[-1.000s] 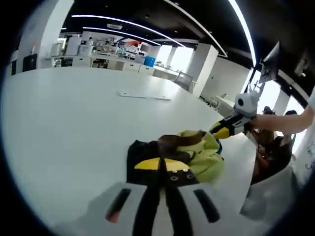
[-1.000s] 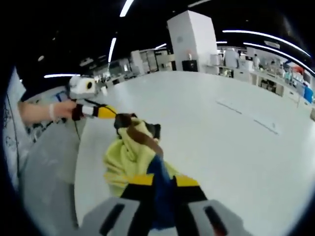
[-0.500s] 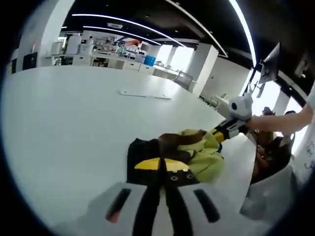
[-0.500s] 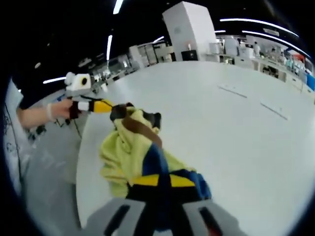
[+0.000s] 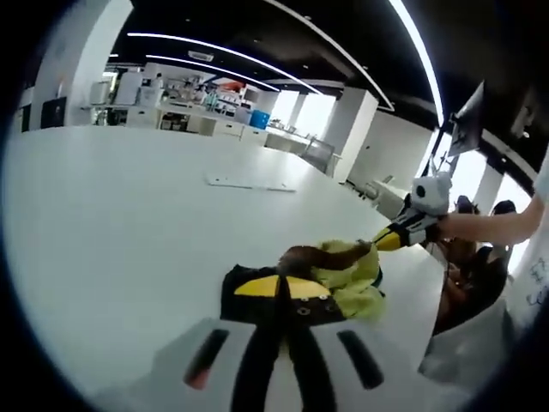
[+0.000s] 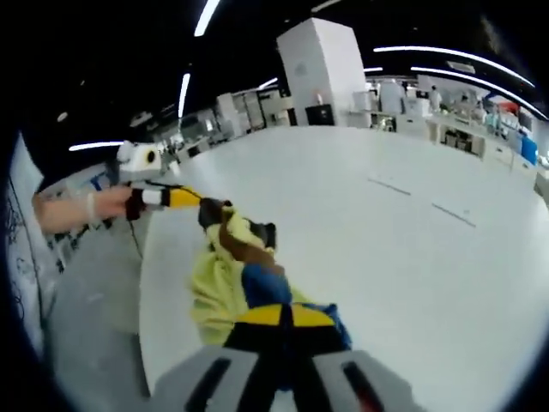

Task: Fold the garment on the visible template until the final outline fits inside the template.

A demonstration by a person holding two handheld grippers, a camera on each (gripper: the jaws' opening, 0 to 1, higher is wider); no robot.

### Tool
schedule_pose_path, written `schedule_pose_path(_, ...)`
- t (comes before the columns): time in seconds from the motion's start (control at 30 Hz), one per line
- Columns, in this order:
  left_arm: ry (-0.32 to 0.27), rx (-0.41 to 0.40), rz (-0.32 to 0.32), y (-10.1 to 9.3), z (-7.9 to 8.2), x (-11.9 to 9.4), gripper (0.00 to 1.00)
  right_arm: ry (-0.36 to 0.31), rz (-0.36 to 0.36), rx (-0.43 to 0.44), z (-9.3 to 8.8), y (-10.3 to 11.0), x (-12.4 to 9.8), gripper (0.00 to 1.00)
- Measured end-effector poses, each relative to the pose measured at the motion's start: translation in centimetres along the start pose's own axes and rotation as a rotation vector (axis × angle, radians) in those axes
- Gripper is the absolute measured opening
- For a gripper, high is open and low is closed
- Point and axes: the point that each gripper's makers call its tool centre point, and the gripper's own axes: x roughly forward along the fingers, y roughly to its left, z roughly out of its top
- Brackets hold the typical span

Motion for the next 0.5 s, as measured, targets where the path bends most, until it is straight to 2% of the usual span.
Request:
schedule_pose_path(0.17, -0.031, 0.052, -0.035, -1.5, 3.3, 0.4, 0.00, -0.089, -0.035, 0.026, 2.7, -0.8, -2.7, 0.00)
schedule_pose_path(0.3, -0.049, 0.092, -0.049, -1.7, 6.0, 1.4, 0.00, -0.145, -0.074, 0.006, 4.9, -1.2, -4.3, 0.00)
schedule_pose_path(0.5, -0.085, 0.103, -0.039, -0.7, 9.2, 3.0, 0.00, -0.229, -0.108, -0.007, 8.4, -2.0, -5.7, 0.00)
